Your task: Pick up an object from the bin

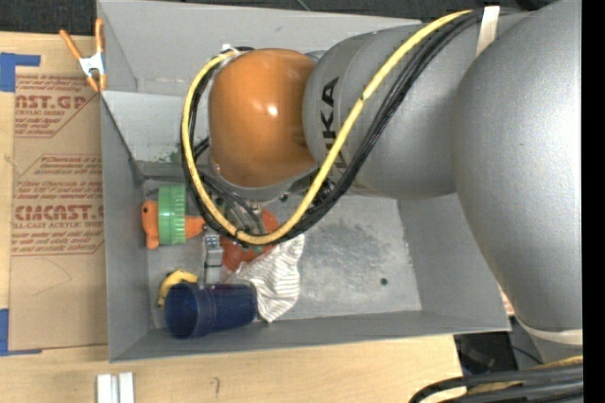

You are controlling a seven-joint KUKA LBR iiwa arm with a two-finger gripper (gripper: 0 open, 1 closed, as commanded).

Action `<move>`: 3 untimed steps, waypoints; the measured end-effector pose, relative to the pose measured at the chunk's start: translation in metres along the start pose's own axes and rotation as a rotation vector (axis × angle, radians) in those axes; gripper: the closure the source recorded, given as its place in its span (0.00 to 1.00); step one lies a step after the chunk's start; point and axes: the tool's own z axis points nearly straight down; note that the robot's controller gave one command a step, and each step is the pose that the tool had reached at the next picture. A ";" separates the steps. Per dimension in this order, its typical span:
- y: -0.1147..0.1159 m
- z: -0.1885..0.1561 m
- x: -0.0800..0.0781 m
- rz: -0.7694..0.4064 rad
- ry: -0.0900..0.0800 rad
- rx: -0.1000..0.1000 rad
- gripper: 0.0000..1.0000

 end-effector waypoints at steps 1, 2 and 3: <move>-0.001 -0.005 -0.002 0.003 -0.007 -0.002 0.00; -0.056 0.075 -0.040 -0.084 -0.013 -0.001 0.00; -0.074 0.101 -0.056 -0.256 -0.005 -0.006 0.00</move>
Offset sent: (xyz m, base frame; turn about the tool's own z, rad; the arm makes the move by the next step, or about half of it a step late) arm 0.0521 -0.0790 -0.1103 -0.1140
